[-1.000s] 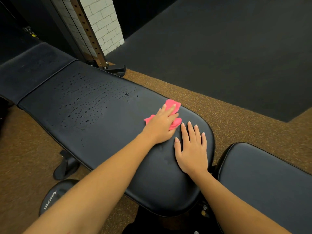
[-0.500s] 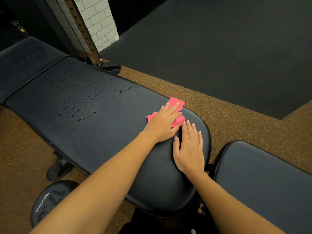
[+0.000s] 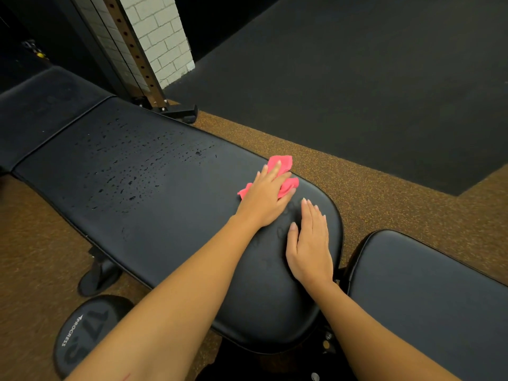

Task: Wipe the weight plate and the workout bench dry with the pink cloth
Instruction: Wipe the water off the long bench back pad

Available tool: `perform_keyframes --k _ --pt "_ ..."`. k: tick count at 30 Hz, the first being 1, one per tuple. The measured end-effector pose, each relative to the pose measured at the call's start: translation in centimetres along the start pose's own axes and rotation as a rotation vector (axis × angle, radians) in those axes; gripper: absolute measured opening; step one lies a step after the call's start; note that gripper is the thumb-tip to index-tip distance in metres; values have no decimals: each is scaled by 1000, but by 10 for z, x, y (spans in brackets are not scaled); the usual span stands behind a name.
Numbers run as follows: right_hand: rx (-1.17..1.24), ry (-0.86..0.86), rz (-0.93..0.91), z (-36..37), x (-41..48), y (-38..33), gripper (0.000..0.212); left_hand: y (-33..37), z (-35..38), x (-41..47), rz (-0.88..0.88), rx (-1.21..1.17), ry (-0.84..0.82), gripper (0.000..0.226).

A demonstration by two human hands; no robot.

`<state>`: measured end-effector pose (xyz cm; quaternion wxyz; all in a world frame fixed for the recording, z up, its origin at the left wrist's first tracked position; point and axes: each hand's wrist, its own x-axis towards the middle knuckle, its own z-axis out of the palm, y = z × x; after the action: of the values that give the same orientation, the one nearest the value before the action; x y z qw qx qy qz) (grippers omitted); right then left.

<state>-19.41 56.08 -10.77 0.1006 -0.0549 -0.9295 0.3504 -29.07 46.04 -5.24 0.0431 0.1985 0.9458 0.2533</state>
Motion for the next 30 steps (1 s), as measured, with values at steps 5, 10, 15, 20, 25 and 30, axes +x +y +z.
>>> perform_keyframes --k 5,10,15,20,25,30 --pt "444 25 183 -18 0 -14 46 16 4 -51 -161 -399 -47 48" --pt "922 29 384 -28 -5 -50 45 50 1 -82 -286 -689 -8 45" --pt "1415 -62 569 -40 -9 -65 38 60 -15 -98 -271 -812 -113 46" --pt "1049 124 552 -47 -15 -64 31 35 -46 -123 -203 -537 -14 45" --pt "390 216 427 -37 -15 -25 48 -19 -94 -152 -392 -405 413 35" --pt "202 137 385 -9 9 -32 55 -68 -127 -168 -443 -285 575 31"
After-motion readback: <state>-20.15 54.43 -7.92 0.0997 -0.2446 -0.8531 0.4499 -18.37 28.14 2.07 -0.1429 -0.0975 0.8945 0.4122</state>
